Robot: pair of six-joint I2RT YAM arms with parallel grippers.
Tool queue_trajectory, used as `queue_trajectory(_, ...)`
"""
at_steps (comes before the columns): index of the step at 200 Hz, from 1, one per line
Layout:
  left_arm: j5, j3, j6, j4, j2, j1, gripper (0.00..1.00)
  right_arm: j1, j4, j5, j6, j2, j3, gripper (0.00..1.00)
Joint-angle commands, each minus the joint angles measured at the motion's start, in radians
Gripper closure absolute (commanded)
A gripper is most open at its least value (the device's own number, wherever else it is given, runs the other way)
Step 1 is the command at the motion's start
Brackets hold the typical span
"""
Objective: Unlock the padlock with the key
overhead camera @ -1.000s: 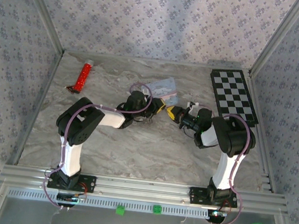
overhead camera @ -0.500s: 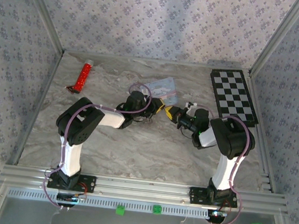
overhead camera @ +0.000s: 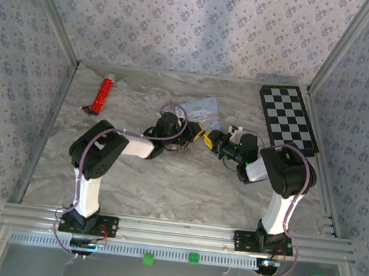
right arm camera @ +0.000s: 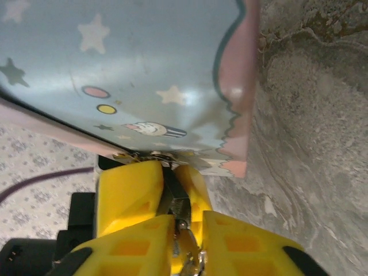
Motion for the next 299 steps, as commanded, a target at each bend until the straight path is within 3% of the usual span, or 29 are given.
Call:
queue_trajectory(1, 0.104, -0.019, 0.032, 0.014, -0.037, -0.018, 1.00, -0.006, 0.009, -0.046, -0.060, -0.043, -0.006, 0.72)
queue_trajectory(83, 0.098, -0.039, 0.077, -0.029, -0.049, 0.011, 1.00, -0.041, 0.063, -0.118, -0.050, -0.017, -0.057, 0.67)
queue_trajectory(206, 0.116, -0.061, 0.061, 0.033, -0.051, 0.022, 1.00, -0.002, -0.030, -0.096, -0.115, -0.004, -0.085, 0.73)
queue_trajectory(299, 0.126, -0.057, 0.076, 0.025, -0.047, 0.008, 1.00, 0.021, 0.045, -0.079, -0.079, 0.036, -0.044, 0.91)
